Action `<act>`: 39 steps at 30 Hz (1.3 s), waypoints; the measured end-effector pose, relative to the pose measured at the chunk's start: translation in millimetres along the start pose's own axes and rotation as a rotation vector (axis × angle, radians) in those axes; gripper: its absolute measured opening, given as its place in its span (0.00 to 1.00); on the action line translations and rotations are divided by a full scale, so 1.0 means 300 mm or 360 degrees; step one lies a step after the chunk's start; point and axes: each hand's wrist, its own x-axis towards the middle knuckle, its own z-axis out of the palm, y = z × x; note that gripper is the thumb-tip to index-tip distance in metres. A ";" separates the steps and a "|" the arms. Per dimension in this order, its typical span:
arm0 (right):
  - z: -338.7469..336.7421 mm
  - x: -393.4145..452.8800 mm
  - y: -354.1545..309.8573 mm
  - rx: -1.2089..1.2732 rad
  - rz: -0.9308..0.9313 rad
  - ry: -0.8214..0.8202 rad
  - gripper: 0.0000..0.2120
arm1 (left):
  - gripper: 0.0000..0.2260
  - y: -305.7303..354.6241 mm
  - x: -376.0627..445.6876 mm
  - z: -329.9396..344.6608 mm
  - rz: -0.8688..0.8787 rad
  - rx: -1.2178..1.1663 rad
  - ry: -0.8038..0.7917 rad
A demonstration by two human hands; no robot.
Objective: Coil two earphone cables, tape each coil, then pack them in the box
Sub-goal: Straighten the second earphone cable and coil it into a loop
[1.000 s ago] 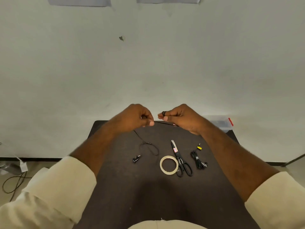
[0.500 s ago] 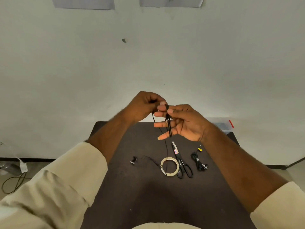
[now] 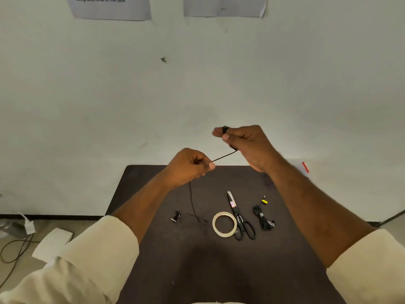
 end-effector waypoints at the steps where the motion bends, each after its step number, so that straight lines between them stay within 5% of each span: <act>1: -0.006 0.000 0.017 -0.0139 0.0045 -0.0036 0.11 | 0.05 0.006 0.005 -0.024 0.0008 0.0146 0.0019; 7: -0.002 -0.042 0.087 -0.0332 0.0434 -0.0171 0.09 | 0.02 0.102 0.035 -0.151 0.0185 0.0388 0.0080; 12: 0.032 -0.074 0.051 0.0098 0.0728 -0.0533 0.09 | 0.04 0.178 0.072 -0.153 0.0380 0.0314 -0.0015; 22: 0.063 -0.065 -0.062 0.0958 0.0345 -0.0567 0.17 | 0.12 0.101 0.022 -0.001 0.0174 -0.0957 0.0008; 27: 0.056 -0.027 -0.112 0.1099 0.0190 -0.0376 0.13 | 0.06 0.055 -0.019 0.058 0.0066 -0.1052 -0.0040; 32: 0.058 0.002 -0.101 0.0860 0.0072 -0.0131 0.11 | 0.09 0.032 -0.048 0.070 0.0014 -0.0732 -0.0077; 39: 0.043 -0.004 0.012 -0.0399 0.0049 -0.0172 0.08 | 0.06 0.044 -0.054 -0.017 -0.0098 0.0073 -0.0144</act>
